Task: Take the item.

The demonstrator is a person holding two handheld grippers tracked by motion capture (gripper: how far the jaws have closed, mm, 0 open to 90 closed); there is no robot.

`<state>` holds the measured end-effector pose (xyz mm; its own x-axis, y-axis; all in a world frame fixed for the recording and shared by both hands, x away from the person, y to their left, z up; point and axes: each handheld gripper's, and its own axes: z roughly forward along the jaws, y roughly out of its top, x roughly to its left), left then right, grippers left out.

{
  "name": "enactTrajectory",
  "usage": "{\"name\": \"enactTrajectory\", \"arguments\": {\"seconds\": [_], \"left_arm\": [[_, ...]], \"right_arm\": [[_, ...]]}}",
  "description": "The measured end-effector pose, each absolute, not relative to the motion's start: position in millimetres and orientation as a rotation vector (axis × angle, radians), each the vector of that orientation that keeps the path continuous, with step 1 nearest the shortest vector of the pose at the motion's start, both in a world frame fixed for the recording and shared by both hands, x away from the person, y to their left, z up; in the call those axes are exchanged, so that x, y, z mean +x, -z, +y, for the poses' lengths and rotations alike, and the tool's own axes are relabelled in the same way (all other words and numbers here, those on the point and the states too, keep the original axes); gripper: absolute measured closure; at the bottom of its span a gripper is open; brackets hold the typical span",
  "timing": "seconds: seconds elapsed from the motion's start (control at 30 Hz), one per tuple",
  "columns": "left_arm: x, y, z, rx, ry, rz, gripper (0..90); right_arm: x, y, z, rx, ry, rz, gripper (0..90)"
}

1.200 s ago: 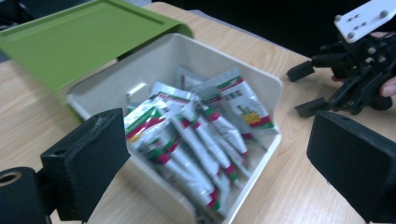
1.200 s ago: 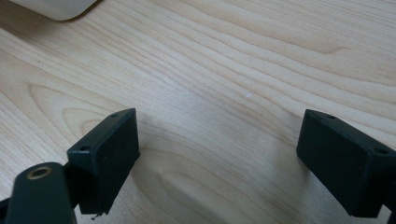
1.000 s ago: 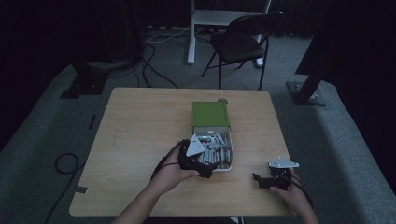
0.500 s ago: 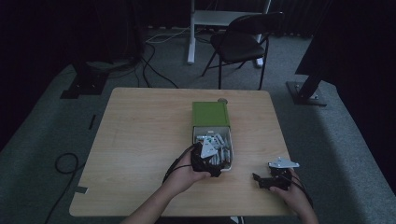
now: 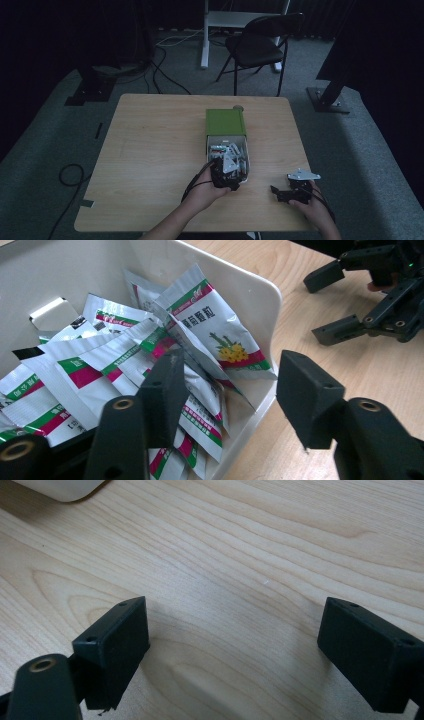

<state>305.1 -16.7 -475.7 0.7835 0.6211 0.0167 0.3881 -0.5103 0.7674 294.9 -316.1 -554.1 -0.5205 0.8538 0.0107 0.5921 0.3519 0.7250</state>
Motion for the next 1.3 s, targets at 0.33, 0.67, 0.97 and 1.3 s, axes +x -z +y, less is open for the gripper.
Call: {"name": "enactTrajectory", "arguments": {"seconds": [0.33, 0.67, 0.97, 1.3], "left_arm": [[313.0, 476.3, -25.8, 2.105, -0.346, 0.825, 52.6], [317.5, 475.0, -31.2, 2.112, -0.347, 0.853, 56.4], [322.6, 473.5, -29.4, 2.080, -0.352, 0.884, 56.3], [327.9, 479.7, -35.2, 2.121, -0.355, 0.896, 59.2]], "right_arm": [[294.9, 554.0, -316.0, 1.271, -0.973, 2.250, 12.7], [295.0, 554.1, -316.2, 1.270, -0.977, 2.248, 12.7], [294.9, 554.1, -316.2, 1.268, -0.976, 2.250, 12.7], [294.7, 554.1, -316.2, 1.267, -0.976, 2.251, 12.8]]}}
